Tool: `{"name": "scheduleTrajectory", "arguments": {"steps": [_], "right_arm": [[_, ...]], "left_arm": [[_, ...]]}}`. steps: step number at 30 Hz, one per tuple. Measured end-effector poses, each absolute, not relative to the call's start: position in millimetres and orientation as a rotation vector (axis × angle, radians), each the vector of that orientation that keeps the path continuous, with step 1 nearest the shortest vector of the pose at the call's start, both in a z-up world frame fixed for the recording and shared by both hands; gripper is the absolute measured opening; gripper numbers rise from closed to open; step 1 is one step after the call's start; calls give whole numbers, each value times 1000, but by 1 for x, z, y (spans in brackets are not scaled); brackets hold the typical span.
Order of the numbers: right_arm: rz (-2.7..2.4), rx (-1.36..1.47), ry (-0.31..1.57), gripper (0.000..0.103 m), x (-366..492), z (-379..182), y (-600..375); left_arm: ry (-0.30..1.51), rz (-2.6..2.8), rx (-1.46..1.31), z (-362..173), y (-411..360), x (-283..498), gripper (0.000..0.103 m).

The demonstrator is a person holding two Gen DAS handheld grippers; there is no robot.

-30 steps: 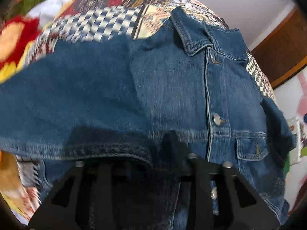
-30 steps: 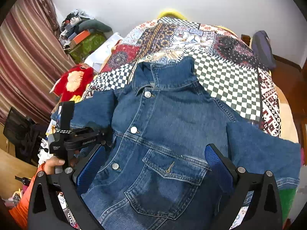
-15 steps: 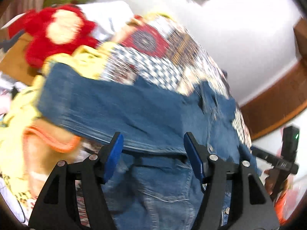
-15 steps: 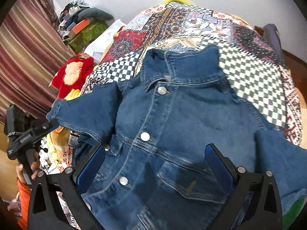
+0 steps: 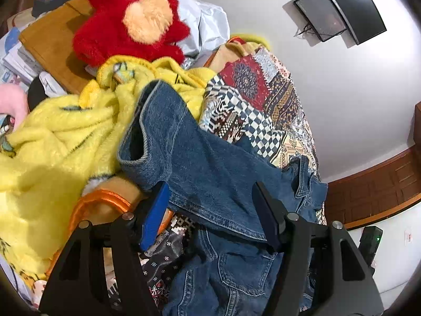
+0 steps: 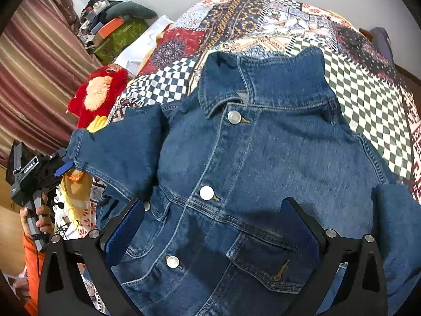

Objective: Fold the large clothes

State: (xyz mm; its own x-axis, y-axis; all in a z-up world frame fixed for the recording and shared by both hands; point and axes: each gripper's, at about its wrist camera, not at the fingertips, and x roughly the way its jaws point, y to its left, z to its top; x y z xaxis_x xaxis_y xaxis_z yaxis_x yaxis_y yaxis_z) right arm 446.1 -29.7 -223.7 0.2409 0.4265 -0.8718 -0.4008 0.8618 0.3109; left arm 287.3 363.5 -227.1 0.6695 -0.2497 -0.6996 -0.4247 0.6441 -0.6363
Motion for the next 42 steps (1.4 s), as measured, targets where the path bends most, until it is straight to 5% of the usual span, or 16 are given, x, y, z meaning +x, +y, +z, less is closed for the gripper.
{"name": "scheduleTrajectory", "arguments": {"steps": [15, 16, 19, 22, 34, 42], "right_arm": [[556, 49, 1205, 103, 443, -229, -49], [556, 50, 1206, 103, 443, -229, -50], [553, 51, 1204, 103, 441, -228, -55], [539, 44, 1192, 103, 441, -225, -63], [522, 118, 1096, 103, 437, -192, -105], [493, 149, 1050, 103, 423, -175, -147]], "left_arm": [[934, 336, -610, -240, 356, 313, 64], [937, 366, -565, -240, 354, 318, 63], [947, 496, -345, -237, 340, 335, 33], [907, 498, -247, -223, 324, 343, 25], [639, 183, -105, -94, 194, 374, 8], [610, -74, -38, -58, 79, 397, 8]]}}
